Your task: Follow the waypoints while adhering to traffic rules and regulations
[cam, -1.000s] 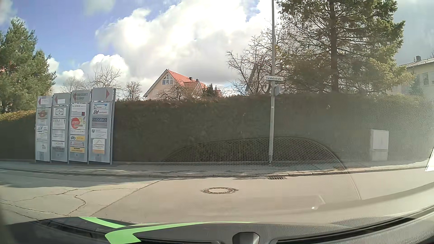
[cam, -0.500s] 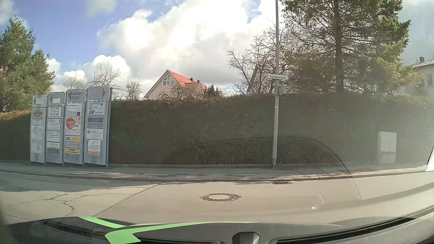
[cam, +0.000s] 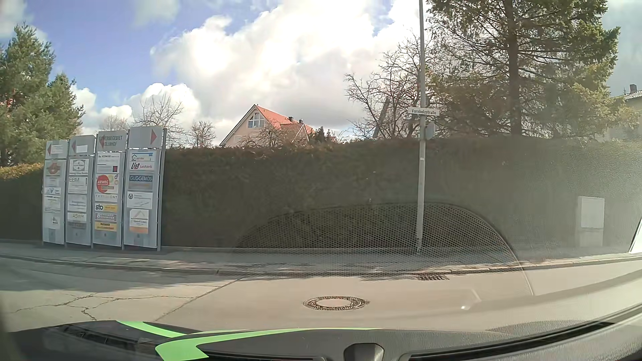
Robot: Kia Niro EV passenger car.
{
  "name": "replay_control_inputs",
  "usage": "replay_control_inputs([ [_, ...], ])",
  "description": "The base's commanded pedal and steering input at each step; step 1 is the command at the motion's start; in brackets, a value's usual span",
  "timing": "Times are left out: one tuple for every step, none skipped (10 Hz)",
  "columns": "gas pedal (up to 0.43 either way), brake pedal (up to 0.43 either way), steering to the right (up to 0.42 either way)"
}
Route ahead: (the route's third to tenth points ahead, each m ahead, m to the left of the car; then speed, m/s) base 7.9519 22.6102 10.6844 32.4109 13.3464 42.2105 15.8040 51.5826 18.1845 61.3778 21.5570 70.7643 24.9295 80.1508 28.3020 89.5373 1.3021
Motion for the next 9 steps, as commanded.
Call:
replay_control_inputs([
  [0.449, 0.0, -0.32],
  [0.449, 0.0, -0.359],
  [0.429, 0.0, -0.425],
  [0.429, 0.0, -0.481],
  [0.429, 0.0, -0.544],
  [0.429, 0.0, -0.603],
  [0.421, 0.0, -0.66],
  [0.409, 0.0, -0.706],
  [0.398, 0.0, -0.735],
])
